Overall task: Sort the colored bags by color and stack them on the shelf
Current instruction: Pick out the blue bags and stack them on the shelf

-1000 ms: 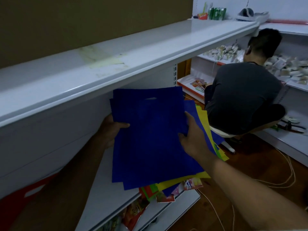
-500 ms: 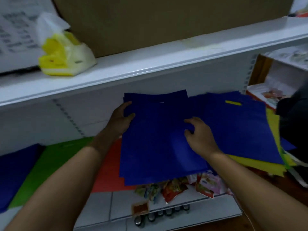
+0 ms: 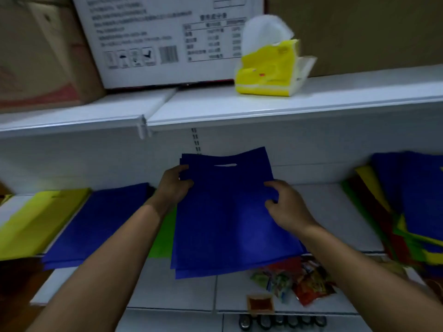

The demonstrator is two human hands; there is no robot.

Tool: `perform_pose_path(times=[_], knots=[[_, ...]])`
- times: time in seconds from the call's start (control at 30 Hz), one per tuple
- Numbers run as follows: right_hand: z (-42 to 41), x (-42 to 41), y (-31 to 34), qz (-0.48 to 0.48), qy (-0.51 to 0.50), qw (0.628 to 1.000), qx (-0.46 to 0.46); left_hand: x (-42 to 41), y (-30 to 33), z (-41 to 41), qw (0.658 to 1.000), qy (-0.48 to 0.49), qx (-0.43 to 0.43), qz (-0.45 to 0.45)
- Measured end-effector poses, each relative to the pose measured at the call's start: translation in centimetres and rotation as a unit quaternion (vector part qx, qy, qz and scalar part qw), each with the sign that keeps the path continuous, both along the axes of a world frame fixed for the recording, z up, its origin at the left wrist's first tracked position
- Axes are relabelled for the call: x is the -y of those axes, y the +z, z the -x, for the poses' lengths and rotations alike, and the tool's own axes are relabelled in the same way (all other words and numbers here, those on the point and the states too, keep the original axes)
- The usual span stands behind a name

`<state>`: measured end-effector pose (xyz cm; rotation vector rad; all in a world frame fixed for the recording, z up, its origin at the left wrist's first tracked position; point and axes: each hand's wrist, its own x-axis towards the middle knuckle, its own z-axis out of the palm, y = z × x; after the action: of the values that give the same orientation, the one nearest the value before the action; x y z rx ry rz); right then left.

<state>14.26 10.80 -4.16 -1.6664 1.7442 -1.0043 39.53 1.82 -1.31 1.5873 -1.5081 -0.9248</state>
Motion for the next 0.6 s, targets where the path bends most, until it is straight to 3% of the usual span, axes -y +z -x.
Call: perform_pose_path(times=[0.23,0.37,0.6], knots=[[-14.6,3.9,0.6,-0.023,0.038,0.999,-0.008,1.5,0.7,-15.6,0.999,0.021,0.015,-0.031],[-20.6,5.8,0.1,-0.025,0.084,0.996,-0.011,0.9,1.0,-22.0,0.996,0.092,-0.006,-0.013],[-29.1,7.8,-1.3,-0.035,0.166,0.986,0.003,-2.0,0.7,-29.1,0.979,0.203,0.033,-0.001]])
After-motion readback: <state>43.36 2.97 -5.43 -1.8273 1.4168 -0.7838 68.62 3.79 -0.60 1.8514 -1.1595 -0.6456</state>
